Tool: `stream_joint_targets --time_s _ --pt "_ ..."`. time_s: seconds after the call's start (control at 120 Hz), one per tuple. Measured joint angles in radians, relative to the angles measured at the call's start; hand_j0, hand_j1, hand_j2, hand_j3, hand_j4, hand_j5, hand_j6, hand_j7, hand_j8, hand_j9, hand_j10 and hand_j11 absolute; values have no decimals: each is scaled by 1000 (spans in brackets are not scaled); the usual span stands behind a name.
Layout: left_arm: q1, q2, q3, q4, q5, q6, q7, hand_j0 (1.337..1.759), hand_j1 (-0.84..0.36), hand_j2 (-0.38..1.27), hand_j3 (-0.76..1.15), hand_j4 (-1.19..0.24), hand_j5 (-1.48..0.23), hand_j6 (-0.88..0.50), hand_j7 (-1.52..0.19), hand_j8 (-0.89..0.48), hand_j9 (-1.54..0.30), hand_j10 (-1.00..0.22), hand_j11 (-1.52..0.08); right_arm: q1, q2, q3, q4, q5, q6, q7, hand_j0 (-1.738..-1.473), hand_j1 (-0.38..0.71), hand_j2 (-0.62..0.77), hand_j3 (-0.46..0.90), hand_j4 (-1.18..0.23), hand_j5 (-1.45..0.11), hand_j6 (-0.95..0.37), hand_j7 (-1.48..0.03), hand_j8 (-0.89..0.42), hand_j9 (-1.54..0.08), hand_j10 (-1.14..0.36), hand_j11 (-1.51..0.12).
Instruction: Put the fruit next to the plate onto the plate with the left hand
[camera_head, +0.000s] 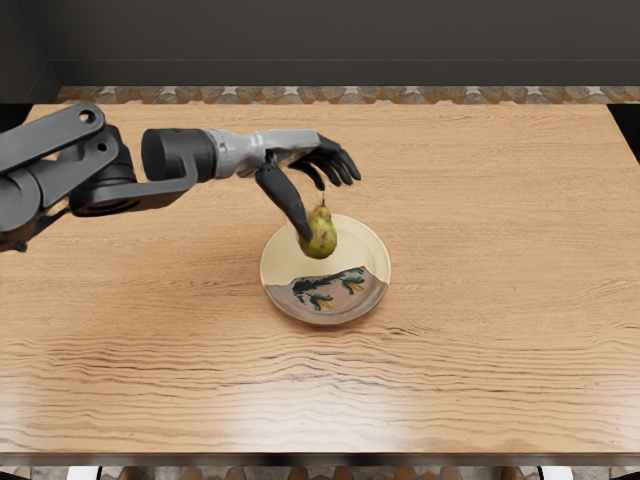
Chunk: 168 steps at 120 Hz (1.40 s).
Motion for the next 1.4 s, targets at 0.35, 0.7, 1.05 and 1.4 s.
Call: stream_joint_targets --time_s 0.35,0.7,1.05,1.4 --pt "0 14 -22 -18 -40 49 0 1658 232 71 0 -104 -135 -97 -135 -89 -135 -104 -135 4 0 -2 0 0 0 0 -1658 -349 0 0 0 0 -1 0 0 0 0 0" --pt "0 249 -22 -160 -411 -194 11 1658 307 17 0 -38 -48 -37 -48 -35 -48 -38 -48 7 0 4 0 1 0 0 -1658 -349 0 0 0 0 -1 0 0 0 0 0" --pt "121 448 -14 -259 -793 -263 101 1658 313 9 0 -32 -40 -31 -40 -31 -40 -31 -40 8 0 5 3 2 1 0 -1658 -349 0 0 0 0 -1 0 0 0 0 0" --pt "191 661 0 -277 -935 -265 133 1658 323 6 0 -22 -29 -22 -29 -22 -29 -22 -29 8 0 4 4 2 1 -1 -1658 -349 0 0 0 0 -1 0 0 0 0 0"
